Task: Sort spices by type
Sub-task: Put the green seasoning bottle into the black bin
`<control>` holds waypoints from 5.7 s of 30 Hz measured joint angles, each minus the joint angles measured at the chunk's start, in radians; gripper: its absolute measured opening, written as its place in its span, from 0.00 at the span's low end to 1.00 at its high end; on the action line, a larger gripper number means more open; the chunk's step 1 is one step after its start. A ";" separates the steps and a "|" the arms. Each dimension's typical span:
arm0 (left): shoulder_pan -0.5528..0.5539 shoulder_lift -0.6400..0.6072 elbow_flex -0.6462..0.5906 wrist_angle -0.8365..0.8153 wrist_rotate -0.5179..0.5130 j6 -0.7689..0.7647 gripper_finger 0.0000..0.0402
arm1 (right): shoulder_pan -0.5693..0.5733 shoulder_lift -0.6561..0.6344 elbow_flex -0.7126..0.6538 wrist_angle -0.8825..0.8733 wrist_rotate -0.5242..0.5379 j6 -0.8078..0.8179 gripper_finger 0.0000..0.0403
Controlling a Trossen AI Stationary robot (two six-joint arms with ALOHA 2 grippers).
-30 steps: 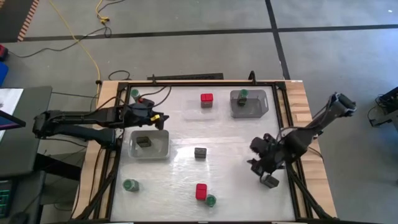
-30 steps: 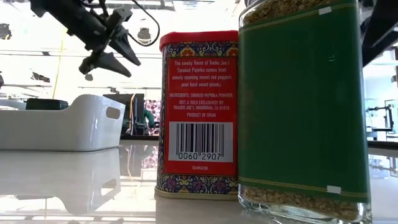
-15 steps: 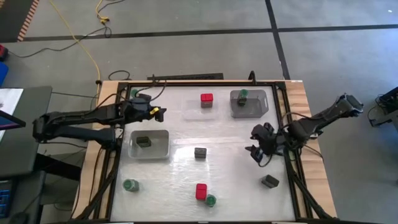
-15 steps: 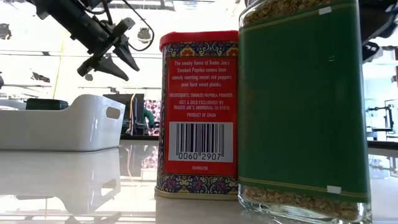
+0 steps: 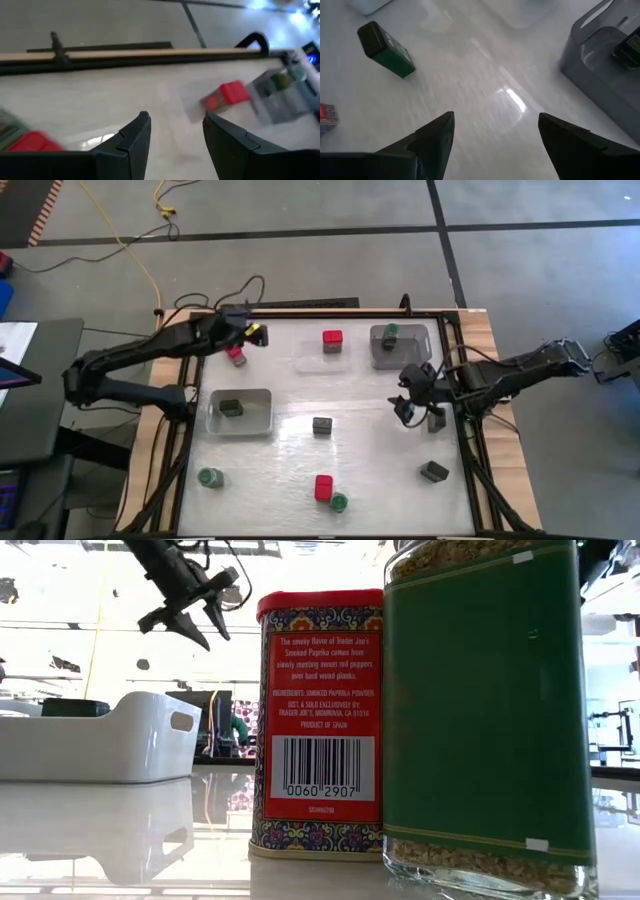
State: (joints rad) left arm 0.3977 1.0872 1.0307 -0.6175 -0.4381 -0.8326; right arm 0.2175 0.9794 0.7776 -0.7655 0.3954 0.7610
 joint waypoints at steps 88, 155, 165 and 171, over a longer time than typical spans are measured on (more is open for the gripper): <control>0.028 0.085 0.036 -0.256 0.027 -0.242 0.71 | -0.002 0.002 0.000 0.049 -0.034 -0.006 0.78; 0.686 0.584 0.310 -0.644 0.302 1.111 0.71 | -0.102 0.002 0.000 0.049 -0.027 0.106 0.78; 0.686 0.584 0.306 -0.639 0.299 1.129 0.71 | -0.102 0.002 0.000 0.049 -0.027 0.129 0.78; 0.686 0.584 0.306 -0.629 0.281 1.170 0.71 | -0.102 0.002 0.000 0.049 -0.027 0.132 0.78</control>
State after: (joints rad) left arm 1.0836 1.6707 1.3365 -1.2466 -0.1574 0.3372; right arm 0.1154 0.9817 0.7780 -0.7162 0.3683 0.8932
